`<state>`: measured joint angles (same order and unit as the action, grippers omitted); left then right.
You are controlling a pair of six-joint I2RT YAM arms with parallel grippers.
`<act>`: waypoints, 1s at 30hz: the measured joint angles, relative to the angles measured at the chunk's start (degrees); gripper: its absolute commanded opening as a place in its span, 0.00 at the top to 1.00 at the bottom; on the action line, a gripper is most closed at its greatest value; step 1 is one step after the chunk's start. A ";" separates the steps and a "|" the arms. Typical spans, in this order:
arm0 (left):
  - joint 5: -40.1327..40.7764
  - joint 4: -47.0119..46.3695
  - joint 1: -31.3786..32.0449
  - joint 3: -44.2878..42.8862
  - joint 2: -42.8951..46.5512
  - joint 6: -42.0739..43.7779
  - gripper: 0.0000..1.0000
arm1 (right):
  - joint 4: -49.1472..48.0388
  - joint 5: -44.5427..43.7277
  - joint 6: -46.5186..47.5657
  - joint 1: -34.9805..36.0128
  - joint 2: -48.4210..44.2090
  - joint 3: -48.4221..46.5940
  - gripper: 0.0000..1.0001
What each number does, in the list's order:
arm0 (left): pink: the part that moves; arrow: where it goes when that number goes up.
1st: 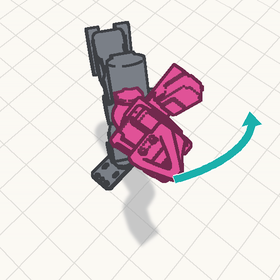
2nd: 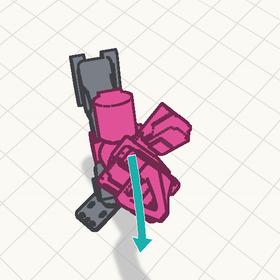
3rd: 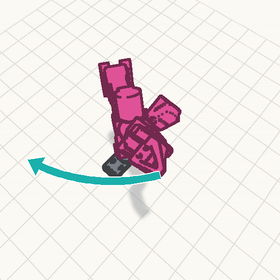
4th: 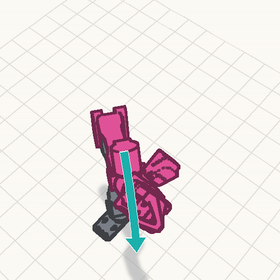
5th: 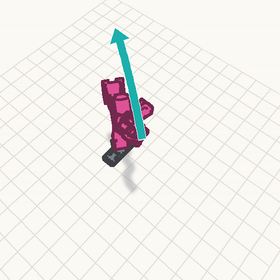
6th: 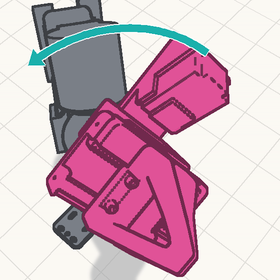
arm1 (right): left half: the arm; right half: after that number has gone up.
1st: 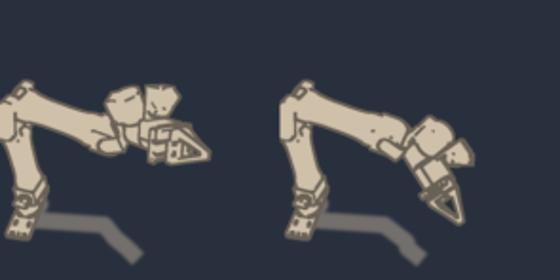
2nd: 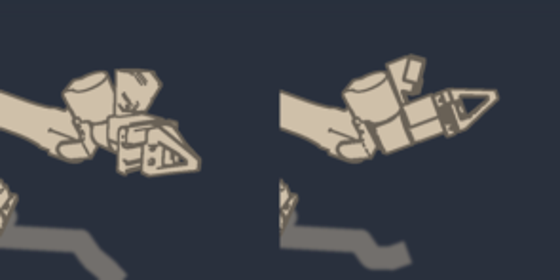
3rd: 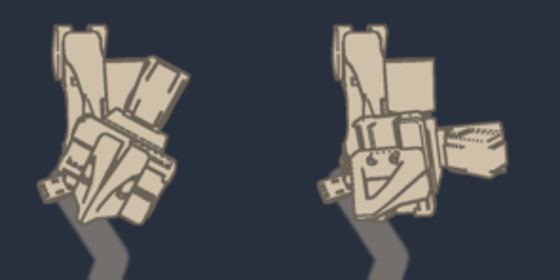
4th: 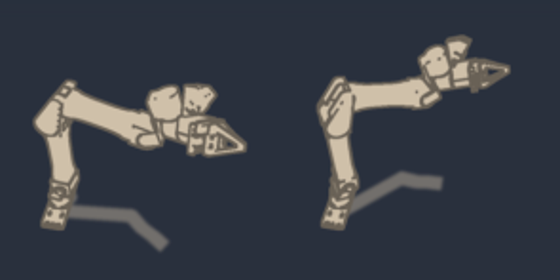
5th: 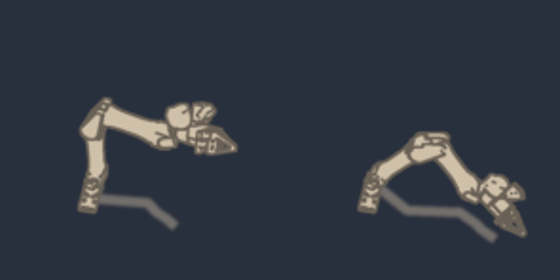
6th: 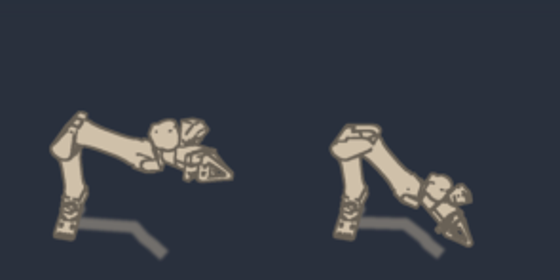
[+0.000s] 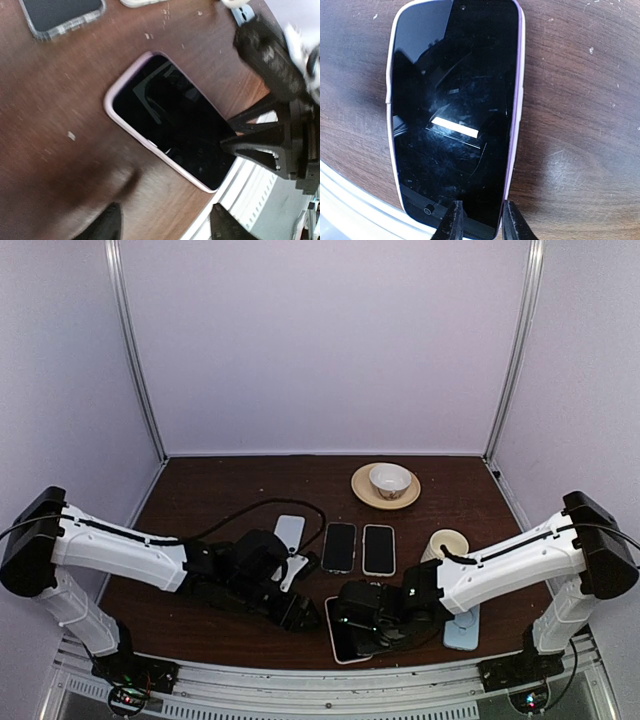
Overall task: Put the phone into the phone case
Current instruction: Press the phone onto the phone case.
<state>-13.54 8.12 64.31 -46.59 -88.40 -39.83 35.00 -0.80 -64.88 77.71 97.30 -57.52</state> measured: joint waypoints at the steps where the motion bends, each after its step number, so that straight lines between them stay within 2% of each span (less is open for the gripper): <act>1: 0.74 -1.22 1.29 0.79 -0.07 -1.70 0.46 | 0.17 -0.07 -0.02 0.02 0.09 -0.13 0.90; 4: 1.90 -5.01 4.52 2.99 -1.42 -7.34 0.50 | 1.27 -0.15 -0.13 0.11 0.81 -1.14 0.93; 8: 4.26 -8.68 8.35 4.61 -4.94 -13.79 0.49 | 2.23 -0.96 -0.76 0.46 1.44 -1.95 1.00; 11: 6.38 -11.96 10.78 4.66 -6.75 -16.61 0.49 | 2.56 -1.27 -1.31 0.63 1.79 -2.27 1.00; 17: 9.01 -19.54 12.74 4.66 -10.19 -22.14 0.56 | 3.74 -3.34 -2.93 1.90 3.28 -3.39 1.00; 20: 9.99 -22.43 13.46 4.66 -11.41 -24.30 0.62 | 5.92 -4.81 -3.50 2.71 4.17 -5.25 0.94; 22: 11.10 -23.91 14.27 4.68 -12.15 -25.49 0.63 | 7.10 -5.70 -3.67 3.13 4.39 -5.99 0.76; 24: 12.15 -24.06 14.60 4.72 -12.15 -26.38 0.66 | 7.39 -6.14 -3.69 3.37 4.02 -5.97 0.65; 30: 15.17 -24.00 15.61 4.96 -12.15 -28.00 0.68 | 8.68 -5.57 -2.49 3.96 0.09 -5.79 0.56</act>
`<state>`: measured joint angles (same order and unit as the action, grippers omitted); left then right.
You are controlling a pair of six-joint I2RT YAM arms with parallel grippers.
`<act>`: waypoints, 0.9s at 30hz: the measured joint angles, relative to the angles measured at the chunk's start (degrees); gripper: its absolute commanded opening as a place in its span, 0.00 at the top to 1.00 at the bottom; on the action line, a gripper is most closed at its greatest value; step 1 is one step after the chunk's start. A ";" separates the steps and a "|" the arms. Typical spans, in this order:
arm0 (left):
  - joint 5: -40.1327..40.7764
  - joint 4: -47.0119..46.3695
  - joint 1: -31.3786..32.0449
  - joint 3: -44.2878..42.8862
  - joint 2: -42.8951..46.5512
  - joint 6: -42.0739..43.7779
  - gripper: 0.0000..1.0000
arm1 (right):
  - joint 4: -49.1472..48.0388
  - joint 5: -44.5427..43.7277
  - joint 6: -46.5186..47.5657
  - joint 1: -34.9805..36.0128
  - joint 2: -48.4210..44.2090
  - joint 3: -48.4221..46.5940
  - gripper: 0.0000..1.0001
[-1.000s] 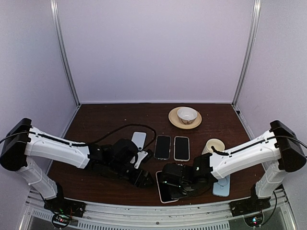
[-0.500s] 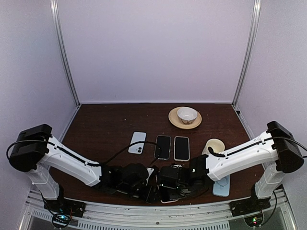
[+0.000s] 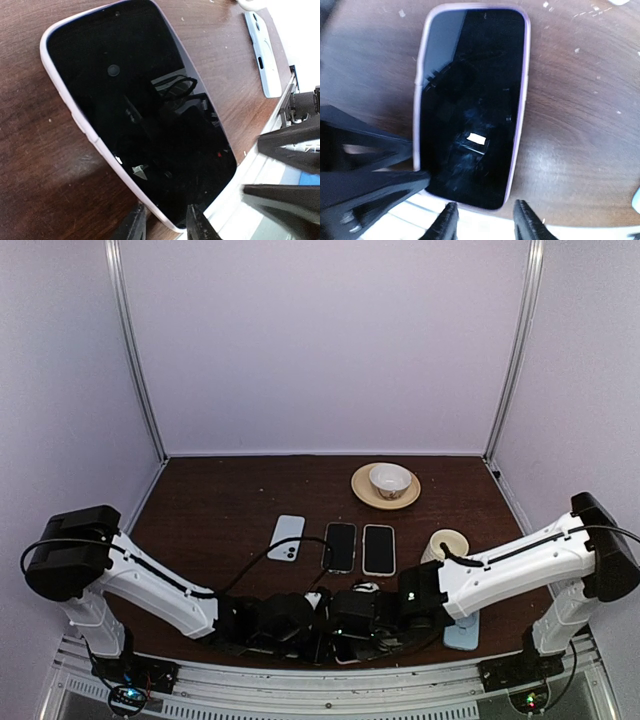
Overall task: Put the phone into the phone case
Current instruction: Press the phone onto the phone case.
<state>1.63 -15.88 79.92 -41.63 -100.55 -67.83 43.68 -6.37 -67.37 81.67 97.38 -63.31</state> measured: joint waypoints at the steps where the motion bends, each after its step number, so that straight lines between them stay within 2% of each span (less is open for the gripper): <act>1: 0.59 0.11 0.26 0.00 0.04 -0.09 0.68 | 0.31 0.07 0.20 -0.11 -1.38 0.00 0.55; 3: 1.42 0.35 0.72 0.00 0.11 -0.26 0.68 | 0.66 0.15 0.85 -0.50 -3.91 0.00 0.57; 5: 2.12 0.55 1.11 0.00 0.17 -0.35 0.68 | 0.81 0.13 1.27 -0.83 -6.03 0.24 0.64; 8: 2.89 0.59 1.44 0.00 0.17 -0.68 0.68 | -0.22 0.74 1.22 -1.40 -8.31 2.69 0.69; 14: 4.04 0.76 1.97 0.00 0.17 -1.18 0.69 | -3.28 3.08 1.16 -2.10 -7.78 8.39 0.78; 19: 4.76 0.90 2.29 -0.02 0.17 -1.33 0.69 | -7.32 5.09 1.14 -2.43 -5.11 9.97 0.81; 27: 5.25 0.96 2.47 -0.07 0.15 -1.77 0.69 | -7.63 5.27 1.18 -2.43 -5.11 9.97 0.80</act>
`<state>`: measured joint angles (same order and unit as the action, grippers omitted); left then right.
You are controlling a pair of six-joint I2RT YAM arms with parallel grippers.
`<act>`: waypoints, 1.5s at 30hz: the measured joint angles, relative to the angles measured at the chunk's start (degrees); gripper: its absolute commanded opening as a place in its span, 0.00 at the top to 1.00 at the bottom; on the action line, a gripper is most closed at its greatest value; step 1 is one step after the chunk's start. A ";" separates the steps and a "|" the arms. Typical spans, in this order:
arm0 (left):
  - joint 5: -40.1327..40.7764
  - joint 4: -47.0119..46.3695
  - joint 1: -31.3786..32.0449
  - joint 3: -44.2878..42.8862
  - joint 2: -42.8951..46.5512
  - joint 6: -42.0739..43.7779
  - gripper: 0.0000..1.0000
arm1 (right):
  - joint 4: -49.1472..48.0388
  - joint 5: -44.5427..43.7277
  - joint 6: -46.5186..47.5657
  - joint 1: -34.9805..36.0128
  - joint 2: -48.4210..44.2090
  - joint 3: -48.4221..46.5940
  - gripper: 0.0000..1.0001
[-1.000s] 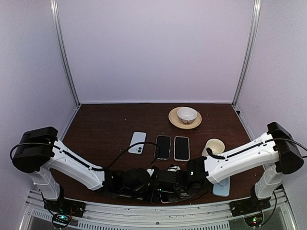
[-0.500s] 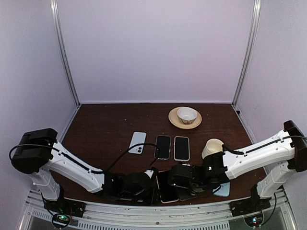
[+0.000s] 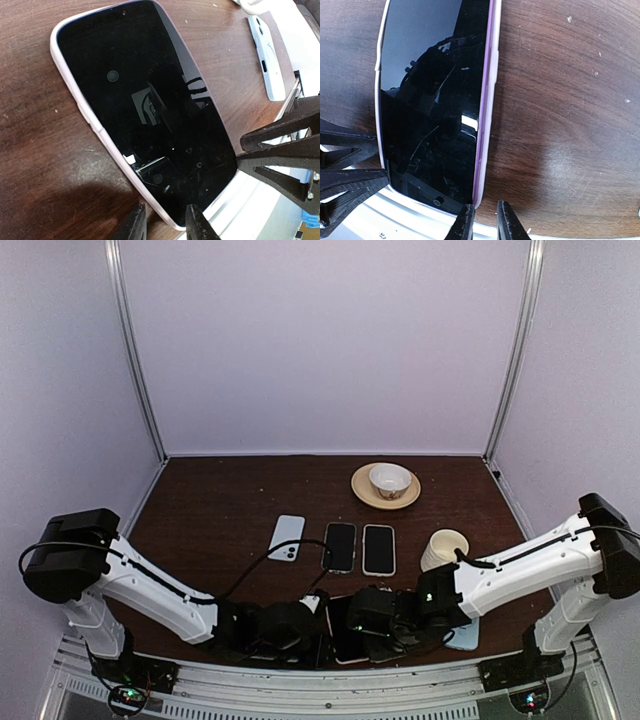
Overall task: Put the phone into the phone case
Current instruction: Press the phone onto the phone case.
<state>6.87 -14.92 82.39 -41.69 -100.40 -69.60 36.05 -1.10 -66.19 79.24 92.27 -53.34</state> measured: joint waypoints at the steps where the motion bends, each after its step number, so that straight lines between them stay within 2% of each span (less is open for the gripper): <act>1: 0.07 0.02 0.07 0.00 0.00 0.00 0.69 | 0.20 0.02 0.13 0.00 0.00 -0.04 0.80; 11: 0.52 0.02 0.17 -0.02 -0.11 -0.52 0.69 | -2.01 1.46 0.46 0.22 2.99 -0.50 0.86; 15: 0.81 0.00 0.22 -0.02 -0.11 -0.85 0.69 | 0.76 1.25 0.50 1.05 5.68 -3.06 0.91; 19: 1.38 0.04 0.22 0.15 0.11 -1.07 0.69 | 3.21 -0.17 0.42 1.84 6.84 -4.63 0.89; 22: 2.86 2.12 0.24 0.55 1.36 -0.57 0.68 | 4.85 -0.79 0.76 2.23 6.73 -5.81 0.81; 24: 4.37 5.68 0.22 0.61 3.19 0.48 0.66 | 7.34 -1.11 1.81 2.47 7.19 -7.48 0.69; 27: 7.41 11.30 0.22 0.59 7.26 3.13 0.64 | 13.94 -2.78 3.93 2.78 7.67 -11.56 0.37; 29: 9.99 15.02 0.22 0.57 10.91 5.09 0.62 | 16.92 -4.04 4.70 2.82 7.65 -14.80 0.08; 30: 11.32 16.55 0.22 0.55 12.68 6.03 0.61 | 17.88 -4.76 5.57 2.82 7.65 -16.87 0.01; 35: 17.25 22.99 -0.55 0.57 21.35 10.21 0.55 | 17.77 -6.91 6.84 2.38 8.66 -21.55 0.01; 45: 23.04 30.36 -2.91 2.97 30.25 14.21 0.52 | 9.64 -6.47 6.80 -4.42 13.75 -19.71 0.01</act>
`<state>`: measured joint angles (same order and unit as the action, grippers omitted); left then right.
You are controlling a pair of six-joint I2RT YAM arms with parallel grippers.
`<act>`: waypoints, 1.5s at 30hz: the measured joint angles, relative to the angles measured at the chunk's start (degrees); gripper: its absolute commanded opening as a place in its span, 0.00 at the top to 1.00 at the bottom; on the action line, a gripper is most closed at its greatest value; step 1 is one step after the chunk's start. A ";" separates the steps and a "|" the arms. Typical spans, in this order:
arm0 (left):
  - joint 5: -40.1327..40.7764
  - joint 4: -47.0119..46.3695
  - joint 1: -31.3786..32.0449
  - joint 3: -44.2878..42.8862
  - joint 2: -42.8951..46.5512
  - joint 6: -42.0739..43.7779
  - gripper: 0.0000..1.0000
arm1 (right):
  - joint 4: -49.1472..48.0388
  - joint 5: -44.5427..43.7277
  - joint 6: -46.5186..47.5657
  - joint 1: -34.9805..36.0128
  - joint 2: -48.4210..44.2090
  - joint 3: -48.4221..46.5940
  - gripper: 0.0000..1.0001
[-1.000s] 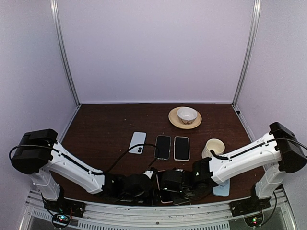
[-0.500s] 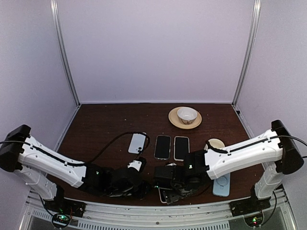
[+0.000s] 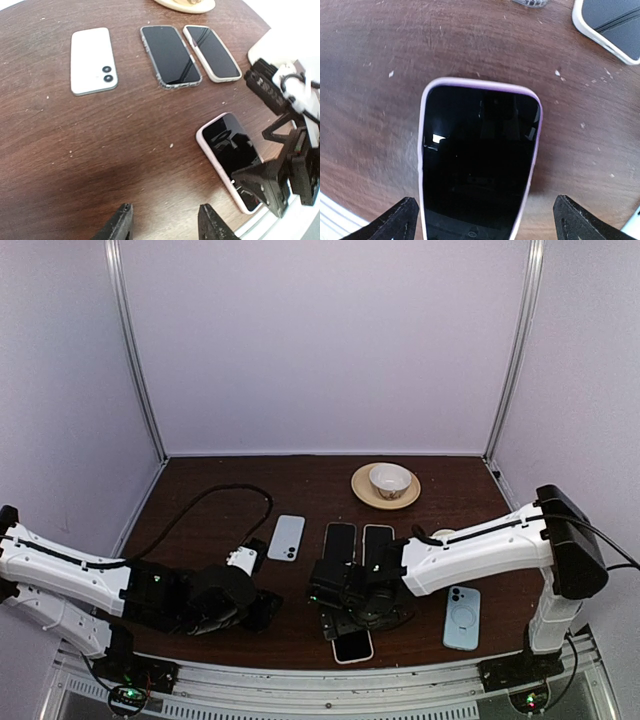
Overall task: Put the phone into the phone case
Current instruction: Press the phone onto the phone case.
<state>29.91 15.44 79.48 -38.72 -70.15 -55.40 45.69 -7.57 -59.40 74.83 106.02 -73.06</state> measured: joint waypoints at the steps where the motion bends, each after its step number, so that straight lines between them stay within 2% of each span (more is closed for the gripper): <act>1: 0.02 0.42 0.00 0.11 0.09 0.11 0.52 | -0.83 0.15 0.00 -0.26 0.31 0.17 0.00; 13: -1.38 1.27 0.00 0.26 -0.90 0.50 0.52 | -5.92 3.63 0.00 -0.33 2.60 2.58 0.01; 15: -1.92 0.98 0.00 0.26 -1.79 0.72 0.52 | -5.14 3.82 1.22 -0.59 2.40 2.47 0.04; 18: -2.86 0.28 0.00 0.22 -4.33 1.40 0.52 | -3.61 5.35 4.85 -2.34 0.83 2.49 0.12; 21: -3.85 -0.24 0.00 -1.31 -9.27 3.08 0.52 | -2.49 6.60 8.55 -5.49 -2.71 2.54 0.30; 23: -5.16 -1.03 -0.24 -2.99 -12.41 4.22 0.52 | -2.08 7.39 10.64 -7.54 -5.33 2.75 0.39; 28: -12.00 -7.78 -2.82 -4.44 -16.76 5.20 0.53 | -3.19 9.62 13.92 -11.85 -9.01 5.27 0.50; 37: -23.78 -14.25 -8.26 -9.88 -28.92 4.20 0.56 | -6.36 14.56 17.66 -15.80 -5.97 7.91 0.78; 41: -25.53 -15.04 -8.35 -10.51 -30.27 3.89 0.56 | -8.15 15.98 17.84 -15.80 -3.13 8.96 0.87; 45: -26.27 -15.45 -8.35 -10.58 -30.29 3.76 0.56 | -9.55 16.68 17.64 -15.30 -2.14 9.51 0.89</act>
<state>3.64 -0.01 71.13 -49.30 -100.44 -51.64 36.14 9.10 -41.76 59.53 103.88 -63.55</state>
